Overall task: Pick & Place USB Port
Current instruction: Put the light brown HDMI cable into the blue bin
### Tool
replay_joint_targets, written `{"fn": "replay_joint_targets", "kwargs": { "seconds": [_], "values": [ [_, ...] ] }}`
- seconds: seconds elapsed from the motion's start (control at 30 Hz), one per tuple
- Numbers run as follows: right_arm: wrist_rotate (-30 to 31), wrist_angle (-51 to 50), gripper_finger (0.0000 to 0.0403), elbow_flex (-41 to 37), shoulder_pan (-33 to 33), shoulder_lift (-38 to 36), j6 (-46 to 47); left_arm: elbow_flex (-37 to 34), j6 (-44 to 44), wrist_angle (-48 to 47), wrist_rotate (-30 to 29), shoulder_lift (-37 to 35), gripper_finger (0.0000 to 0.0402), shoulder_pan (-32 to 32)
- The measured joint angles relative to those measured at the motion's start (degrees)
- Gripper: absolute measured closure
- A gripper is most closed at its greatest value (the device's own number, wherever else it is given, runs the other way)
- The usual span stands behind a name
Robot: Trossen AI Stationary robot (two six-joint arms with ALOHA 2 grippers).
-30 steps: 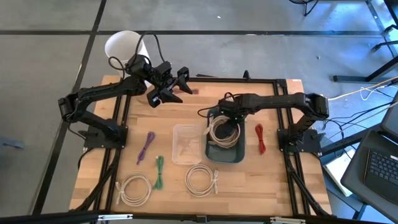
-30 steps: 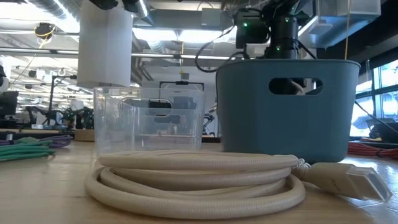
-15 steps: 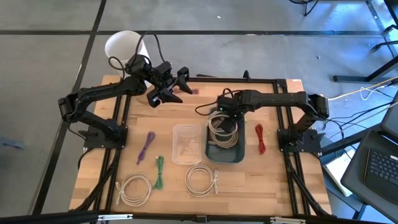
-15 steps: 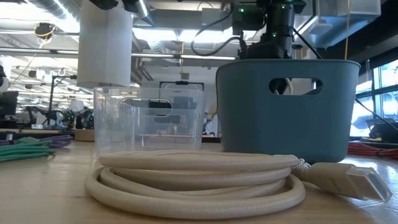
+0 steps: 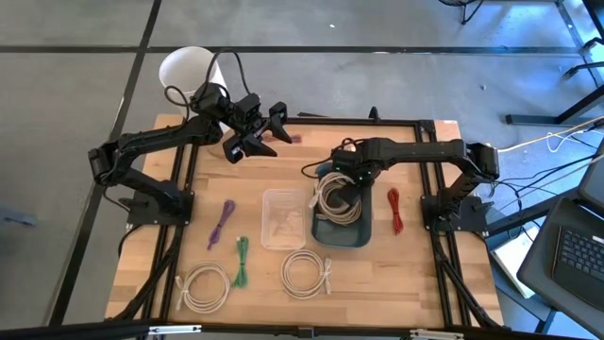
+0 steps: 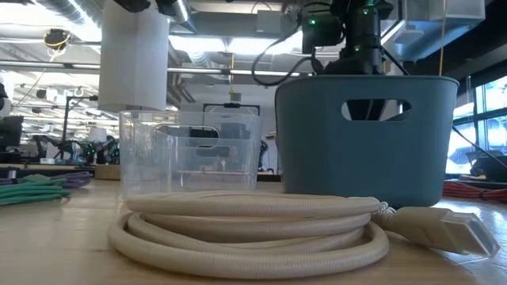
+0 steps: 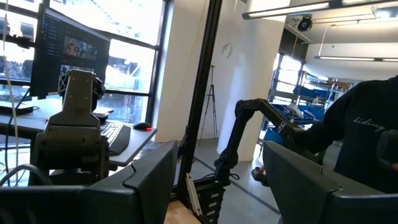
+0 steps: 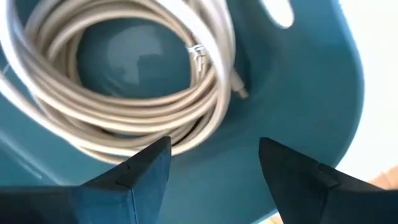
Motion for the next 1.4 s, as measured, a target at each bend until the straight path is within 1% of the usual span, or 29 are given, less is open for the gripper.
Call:
{"fn": "replay_joint_targets", "kwargs": {
  "seconds": [0.1,0.27,0.37,0.53,0.63,0.7,0.73,0.83,0.9,0.93,1.0,1.07,1.1,1.17,1.23,1.3,1.4],
  "values": [
    [1.24,0.01,0.0166,1.2,0.0,0.0,0.24,0.0,-0.02,0.0,0.0,0.0,0.0171,0.0],
    [1.27,4.06,0.0187,3.94,0.0,-0.07,-3.08,0.0,-0.18,0.0,-0.08,0.0,0.0171,0.0],
    [0.5,8.0,0.0197,5.13,0.17,-0.09,-4.15,0.0,-0.92,0.0,-0.07,0.0,0.0171,0.0],
    [-0.5,18.3,0.0208,6.73,1.11,-0.09,-6.95,0.0,-0.96,0.0,-0.09,0.0,0.0171,0.0],
    [-2.03,20.62,0.0213,9.07,1.52,-0.09,-8.6,0.0,-1.7,0.0,1.18,0.01,0.0171,0.0],
    [-4.53,20.05,0.0218,11.45,1.88,-0.09,-10.06,0.0,-4.05,0.0,3.97,0.02,0.0171,0.01],
    [-6.99,19.47,0.0221,12.83,2.1,-0.09,-10.88,0.0,-5.68,0.01,5.69,0.02,0.0171,0.08],
    [-17.6,19.11,0.0232,17.15,3.05,-0.09,-11.42,0.0,-12.41,0.01,12.02,-0.26,0.0171,0.59],
    [-23.21,19.16,0.0239,19.53,4.08,-0.09,-11.25,0.0,-15.85,-0.37,14.73,-0.86,0.0172,0.79],
    [-24.86,18.95,0.0243,20.6,4.69,-0.09,-11.26,-0.01,-16.26,-1.99,15.12,-1.53,0.0173,0.79],
    [-26.05,17.58,0.025,22.83,5.96,-0.09,-11.24,-0.04,-14.99,-6.65,15.14,-3.56,0.0177,0.75],
    [-25.37,13.63,0.0257,25.24,6.96,-0.09,-11.24,-0.04,-13.38,-12.23,15.13,-5.95,0.0182,0.34],
    [-23.77,11.14,0.026,26.45,7.48,-0.09,-11.23,-0.04,-13.02,-15.27,15.08,-7.14,0.0185,0.01],
    [-19.21,6.0,0.0268,28.67,8.3,-0.09,-11.22,-0.04,-13.04,-21.21,14.46,-9.7,0.0191,-0.95],
    [-13.22,-0.62,0.0276,30.86,9.15,-0.09,-11.04,-0.04,-13.71,-26.23,13.0,-12.95,0.0197,-2.33],
    [-6.94,-7.36,0.0284,33.27,9.97,-0.09,-10.11,-0.04,-14.28,-31.33,9.3,-16.81,0.0204,-4.54],
    [1.61,-15.33,0.0295,35.66,11.1,-0.11,-9.51,-0.04,-13.39,-39.23,-0.16,-22.95,0.0216,-9.1]
  ]
}}
